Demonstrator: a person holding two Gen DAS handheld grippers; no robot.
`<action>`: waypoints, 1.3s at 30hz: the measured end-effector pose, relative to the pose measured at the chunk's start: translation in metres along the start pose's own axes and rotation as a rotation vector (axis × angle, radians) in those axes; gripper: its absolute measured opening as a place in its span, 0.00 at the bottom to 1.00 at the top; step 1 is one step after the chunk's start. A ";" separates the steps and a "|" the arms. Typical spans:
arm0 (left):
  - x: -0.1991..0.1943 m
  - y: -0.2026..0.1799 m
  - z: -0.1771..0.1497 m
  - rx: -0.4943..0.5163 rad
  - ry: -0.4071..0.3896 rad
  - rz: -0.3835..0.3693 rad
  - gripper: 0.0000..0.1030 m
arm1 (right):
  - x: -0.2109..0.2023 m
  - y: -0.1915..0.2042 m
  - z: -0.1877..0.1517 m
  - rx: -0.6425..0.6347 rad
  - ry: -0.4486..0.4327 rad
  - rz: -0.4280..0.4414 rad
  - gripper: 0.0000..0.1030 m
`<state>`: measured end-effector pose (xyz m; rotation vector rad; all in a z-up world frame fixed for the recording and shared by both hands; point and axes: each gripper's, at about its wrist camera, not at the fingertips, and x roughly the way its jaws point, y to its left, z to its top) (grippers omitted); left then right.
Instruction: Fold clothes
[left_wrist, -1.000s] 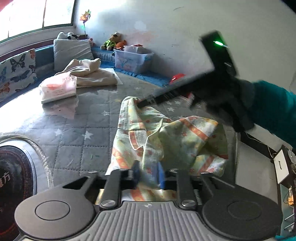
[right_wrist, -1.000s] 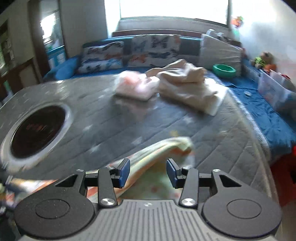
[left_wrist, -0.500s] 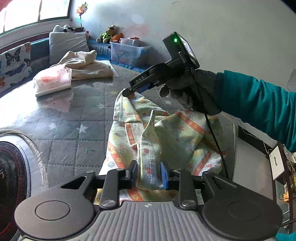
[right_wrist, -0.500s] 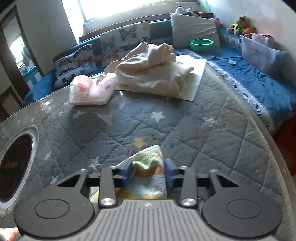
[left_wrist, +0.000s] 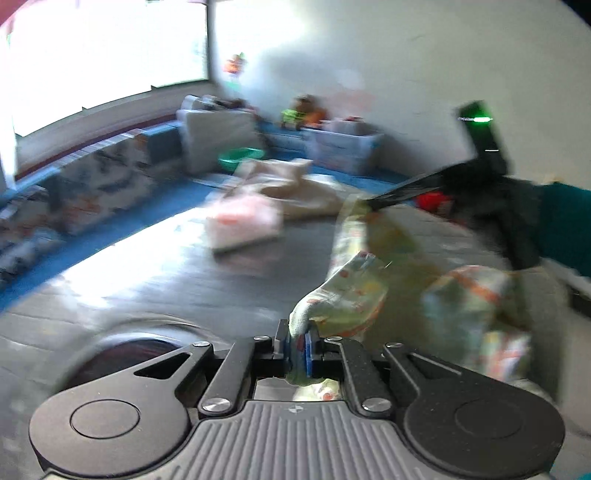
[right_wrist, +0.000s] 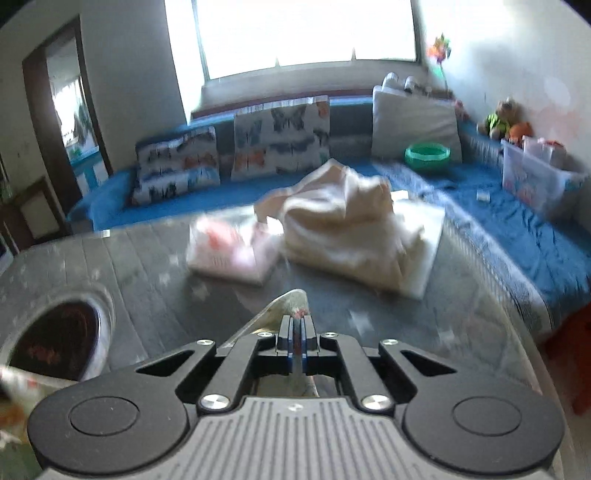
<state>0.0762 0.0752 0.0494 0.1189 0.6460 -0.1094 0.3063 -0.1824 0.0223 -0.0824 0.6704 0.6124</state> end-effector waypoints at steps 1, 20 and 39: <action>0.005 0.010 0.000 0.004 0.005 0.046 0.08 | 0.005 0.003 0.003 -0.012 -0.007 -0.025 0.09; 0.076 0.096 -0.043 -0.019 0.219 0.248 0.08 | 0.029 0.109 -0.060 -0.359 0.207 0.101 0.44; 0.048 0.192 -0.075 -0.152 0.306 0.507 0.22 | 0.075 0.232 -0.052 -0.471 0.161 0.228 0.49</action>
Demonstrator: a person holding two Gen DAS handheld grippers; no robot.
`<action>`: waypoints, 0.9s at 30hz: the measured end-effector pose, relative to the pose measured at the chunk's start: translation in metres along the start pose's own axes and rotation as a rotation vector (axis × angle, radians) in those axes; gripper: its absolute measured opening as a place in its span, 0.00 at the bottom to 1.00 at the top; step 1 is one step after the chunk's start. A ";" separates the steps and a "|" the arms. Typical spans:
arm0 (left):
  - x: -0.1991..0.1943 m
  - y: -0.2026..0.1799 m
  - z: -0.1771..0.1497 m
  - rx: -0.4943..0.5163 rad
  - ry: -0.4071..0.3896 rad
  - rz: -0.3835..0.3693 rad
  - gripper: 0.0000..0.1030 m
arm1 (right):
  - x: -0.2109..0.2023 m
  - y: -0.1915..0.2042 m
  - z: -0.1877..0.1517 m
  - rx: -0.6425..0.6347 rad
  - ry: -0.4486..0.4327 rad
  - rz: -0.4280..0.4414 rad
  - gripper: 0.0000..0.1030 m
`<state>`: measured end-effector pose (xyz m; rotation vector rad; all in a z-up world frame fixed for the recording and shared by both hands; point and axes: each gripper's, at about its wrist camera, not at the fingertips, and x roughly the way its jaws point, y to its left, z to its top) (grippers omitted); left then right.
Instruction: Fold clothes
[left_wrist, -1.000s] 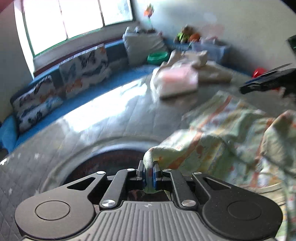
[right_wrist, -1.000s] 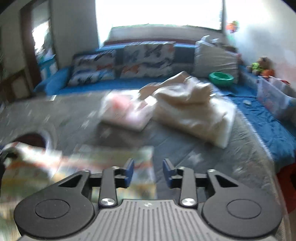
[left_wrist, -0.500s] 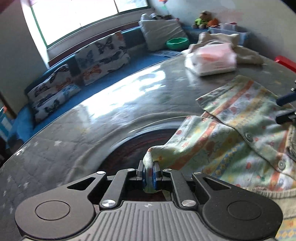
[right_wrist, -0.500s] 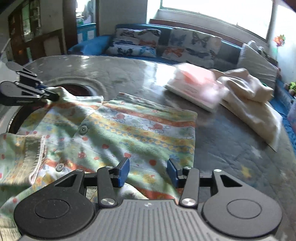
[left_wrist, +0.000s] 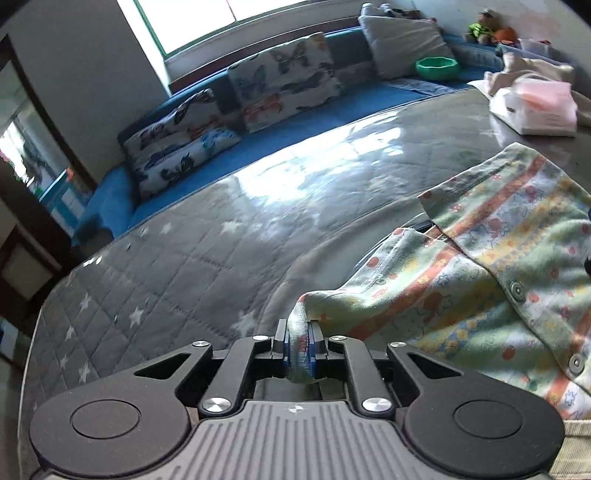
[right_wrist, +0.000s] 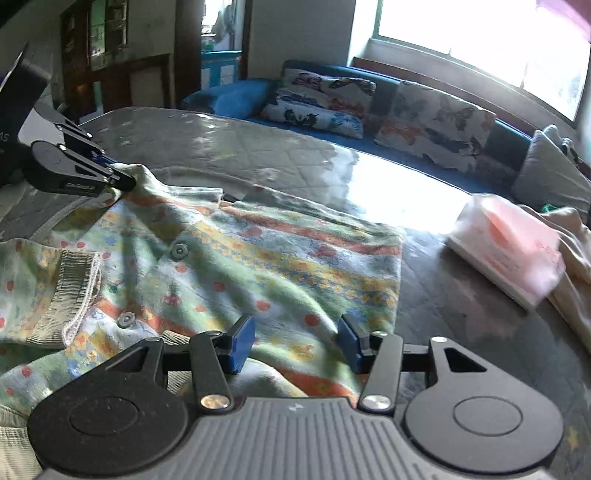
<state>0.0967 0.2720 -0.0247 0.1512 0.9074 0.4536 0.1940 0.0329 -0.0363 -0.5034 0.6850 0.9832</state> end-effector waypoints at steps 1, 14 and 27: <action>-0.005 0.003 -0.001 -0.008 -0.007 0.004 0.25 | -0.002 0.000 0.002 0.007 -0.001 0.002 0.49; -0.117 0.003 -0.041 -0.117 -0.150 -0.184 0.44 | -0.074 0.051 -0.036 -0.115 0.013 0.155 0.48; -0.141 -0.077 -0.092 -0.049 -0.100 -0.378 0.43 | -0.080 0.068 -0.063 -0.054 -0.022 0.100 0.19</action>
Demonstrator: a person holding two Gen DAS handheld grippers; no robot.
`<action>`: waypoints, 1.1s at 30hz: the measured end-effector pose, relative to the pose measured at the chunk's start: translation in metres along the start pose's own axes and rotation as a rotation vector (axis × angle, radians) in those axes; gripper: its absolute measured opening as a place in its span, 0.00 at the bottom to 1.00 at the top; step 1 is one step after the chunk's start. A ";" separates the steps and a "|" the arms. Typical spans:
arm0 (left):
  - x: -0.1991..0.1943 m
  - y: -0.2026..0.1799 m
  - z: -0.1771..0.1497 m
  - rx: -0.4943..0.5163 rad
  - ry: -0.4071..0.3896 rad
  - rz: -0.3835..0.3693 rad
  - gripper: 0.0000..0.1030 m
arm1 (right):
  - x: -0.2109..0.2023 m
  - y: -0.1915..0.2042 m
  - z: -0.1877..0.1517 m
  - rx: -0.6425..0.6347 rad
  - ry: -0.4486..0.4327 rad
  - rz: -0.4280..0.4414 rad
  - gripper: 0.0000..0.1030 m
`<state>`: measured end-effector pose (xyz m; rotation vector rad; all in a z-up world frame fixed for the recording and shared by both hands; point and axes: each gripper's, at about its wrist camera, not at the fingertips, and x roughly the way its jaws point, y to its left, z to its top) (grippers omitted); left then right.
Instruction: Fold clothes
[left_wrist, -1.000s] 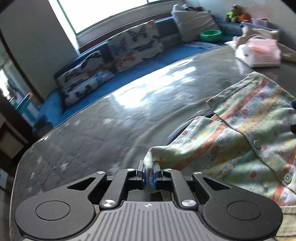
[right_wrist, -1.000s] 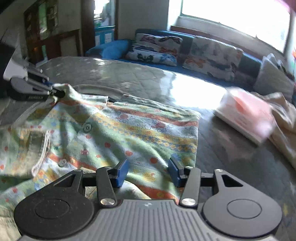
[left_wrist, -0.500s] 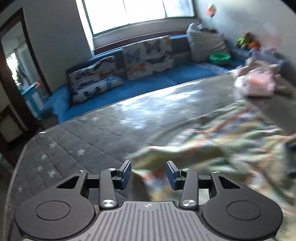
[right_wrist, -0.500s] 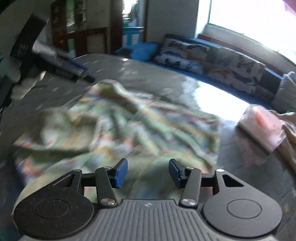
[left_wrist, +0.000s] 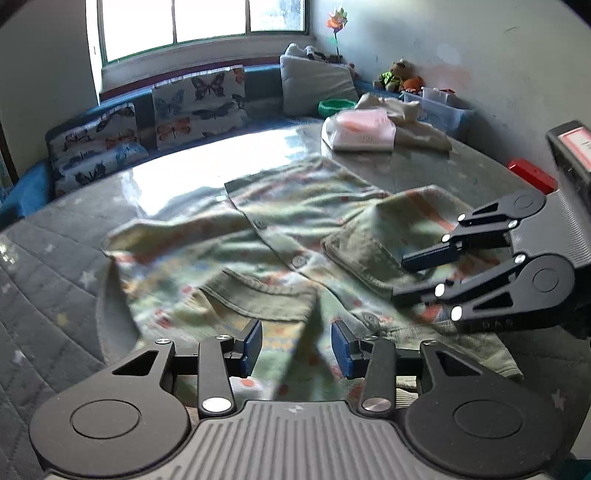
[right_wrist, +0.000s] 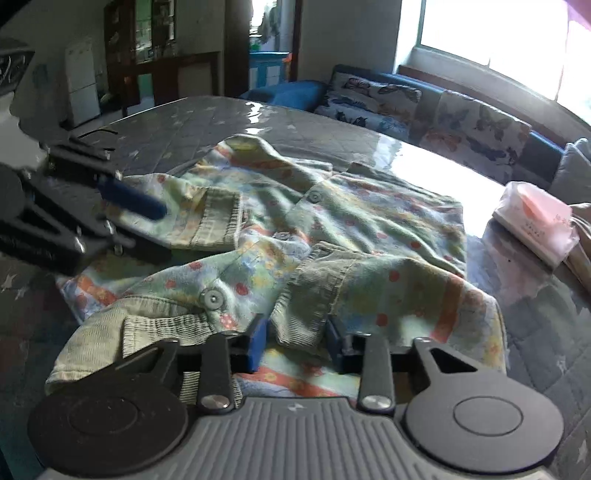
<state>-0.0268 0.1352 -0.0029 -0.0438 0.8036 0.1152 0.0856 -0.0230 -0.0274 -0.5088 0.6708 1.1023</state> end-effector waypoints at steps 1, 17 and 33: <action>0.005 0.002 0.000 -0.008 0.006 0.003 0.42 | -0.001 -0.001 0.000 0.012 -0.006 -0.010 0.15; -0.012 0.033 -0.005 -0.169 -0.072 0.052 0.03 | -0.035 -0.015 -0.004 0.032 -0.069 -0.043 0.11; -0.117 0.118 -0.063 -0.541 -0.251 0.314 0.02 | -0.013 0.009 -0.005 -0.046 -0.094 -0.092 0.04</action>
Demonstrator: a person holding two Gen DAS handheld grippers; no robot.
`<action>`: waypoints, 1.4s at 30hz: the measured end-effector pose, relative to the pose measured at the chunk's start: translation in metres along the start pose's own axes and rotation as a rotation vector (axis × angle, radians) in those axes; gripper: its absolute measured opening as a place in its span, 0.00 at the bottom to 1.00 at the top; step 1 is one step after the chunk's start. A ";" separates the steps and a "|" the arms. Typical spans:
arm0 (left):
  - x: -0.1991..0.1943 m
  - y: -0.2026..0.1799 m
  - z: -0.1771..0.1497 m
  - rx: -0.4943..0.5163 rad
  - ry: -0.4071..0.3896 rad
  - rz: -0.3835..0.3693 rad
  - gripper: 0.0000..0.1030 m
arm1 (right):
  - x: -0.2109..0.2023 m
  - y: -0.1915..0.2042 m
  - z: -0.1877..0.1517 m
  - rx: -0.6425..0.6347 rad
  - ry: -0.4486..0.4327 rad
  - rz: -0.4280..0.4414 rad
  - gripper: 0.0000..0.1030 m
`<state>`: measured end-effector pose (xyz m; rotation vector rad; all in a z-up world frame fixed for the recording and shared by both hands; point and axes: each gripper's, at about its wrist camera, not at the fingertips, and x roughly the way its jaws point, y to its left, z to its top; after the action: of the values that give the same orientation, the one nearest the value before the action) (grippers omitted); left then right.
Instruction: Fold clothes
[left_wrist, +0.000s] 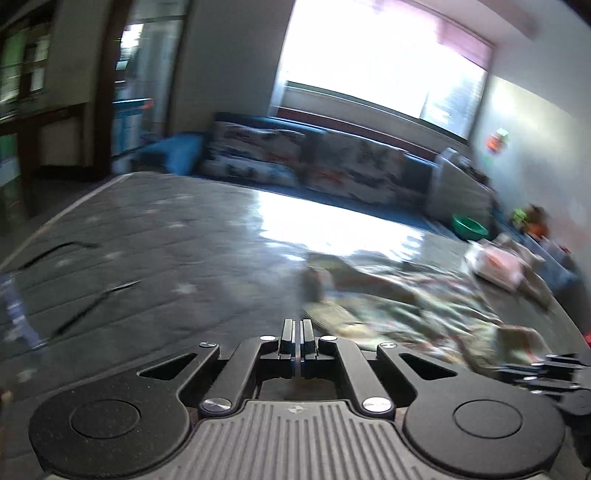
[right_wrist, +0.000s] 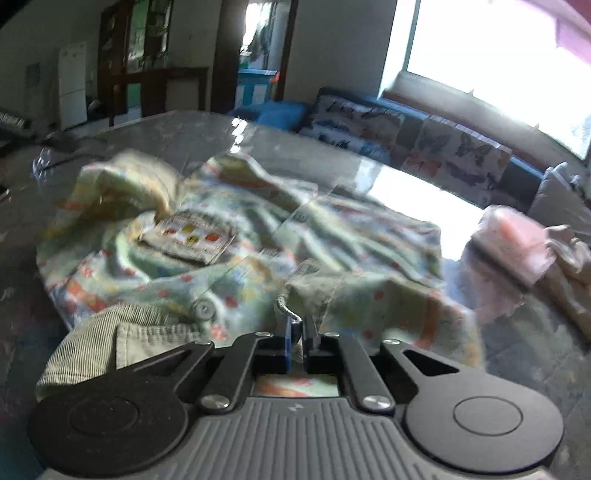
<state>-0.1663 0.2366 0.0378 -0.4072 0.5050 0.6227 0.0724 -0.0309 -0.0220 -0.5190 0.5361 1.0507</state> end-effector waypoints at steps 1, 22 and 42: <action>-0.003 0.009 -0.002 -0.017 0.001 0.026 0.02 | -0.006 -0.003 0.001 0.005 -0.019 -0.013 0.04; 0.016 -0.021 -0.006 -0.016 0.086 -0.086 0.44 | -0.091 -0.167 -0.070 0.336 0.027 -0.606 0.06; 0.077 -0.016 0.004 -0.175 0.165 -0.121 0.29 | -0.078 -0.135 -0.075 0.359 0.000 -0.514 0.52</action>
<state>-0.1014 0.2611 0.0016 -0.6544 0.5805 0.5202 0.1514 -0.1847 -0.0099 -0.3117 0.5394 0.4500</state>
